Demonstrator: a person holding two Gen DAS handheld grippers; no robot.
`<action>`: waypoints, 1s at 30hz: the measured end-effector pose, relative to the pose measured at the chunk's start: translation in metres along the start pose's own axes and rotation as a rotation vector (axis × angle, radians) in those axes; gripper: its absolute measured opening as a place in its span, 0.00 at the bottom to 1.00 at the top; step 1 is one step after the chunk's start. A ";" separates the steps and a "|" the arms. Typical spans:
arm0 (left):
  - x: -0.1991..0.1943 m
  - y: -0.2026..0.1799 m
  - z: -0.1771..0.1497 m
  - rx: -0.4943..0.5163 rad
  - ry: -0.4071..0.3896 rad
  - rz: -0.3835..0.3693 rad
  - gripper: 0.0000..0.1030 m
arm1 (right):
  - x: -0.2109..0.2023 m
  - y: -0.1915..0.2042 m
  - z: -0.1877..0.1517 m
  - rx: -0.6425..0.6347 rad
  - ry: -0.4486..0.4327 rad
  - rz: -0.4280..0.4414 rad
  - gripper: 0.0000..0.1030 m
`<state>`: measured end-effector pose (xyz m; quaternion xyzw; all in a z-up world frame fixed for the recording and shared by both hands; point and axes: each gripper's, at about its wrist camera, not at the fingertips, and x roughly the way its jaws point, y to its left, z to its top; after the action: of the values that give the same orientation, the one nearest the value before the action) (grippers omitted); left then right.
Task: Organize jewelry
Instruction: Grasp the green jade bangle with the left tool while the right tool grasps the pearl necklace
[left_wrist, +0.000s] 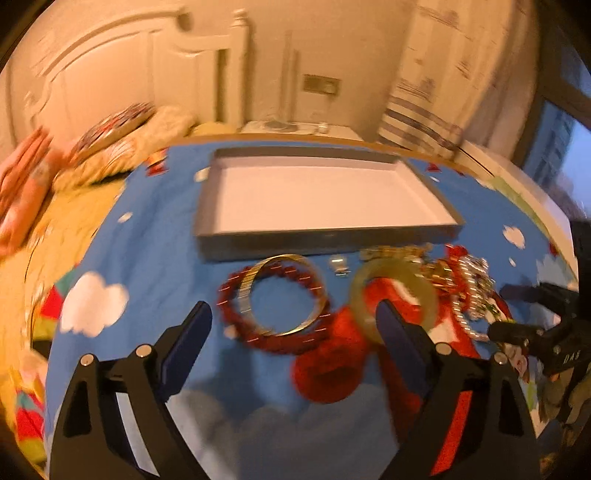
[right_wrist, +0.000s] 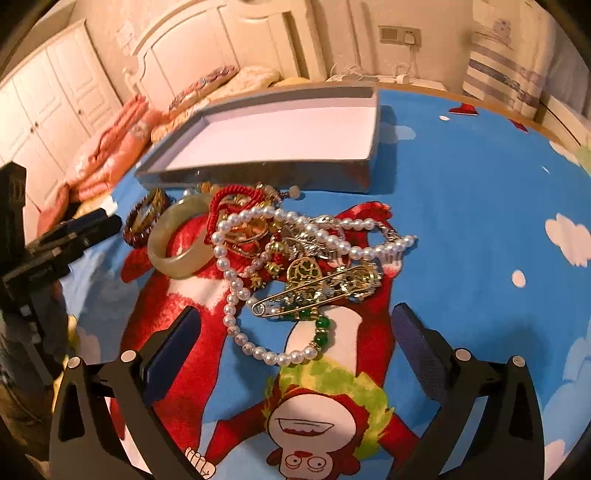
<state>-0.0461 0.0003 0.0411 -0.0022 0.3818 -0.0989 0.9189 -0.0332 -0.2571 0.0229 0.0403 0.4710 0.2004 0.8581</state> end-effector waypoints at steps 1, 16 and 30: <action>0.002 -0.008 0.002 0.021 -0.001 -0.020 0.83 | -0.002 -0.002 0.000 0.011 -0.009 0.006 0.96; 0.067 -0.081 0.007 0.320 0.155 -0.056 0.81 | -0.022 -0.011 -0.005 -0.016 -0.059 -0.025 0.95; 0.017 -0.048 -0.022 0.196 0.068 -0.076 0.76 | -0.018 0.035 0.002 -0.186 -0.088 0.122 0.46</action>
<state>-0.0587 -0.0481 0.0178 0.0765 0.4008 -0.1706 0.8969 -0.0508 -0.2319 0.0477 -0.0022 0.4092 0.2929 0.8641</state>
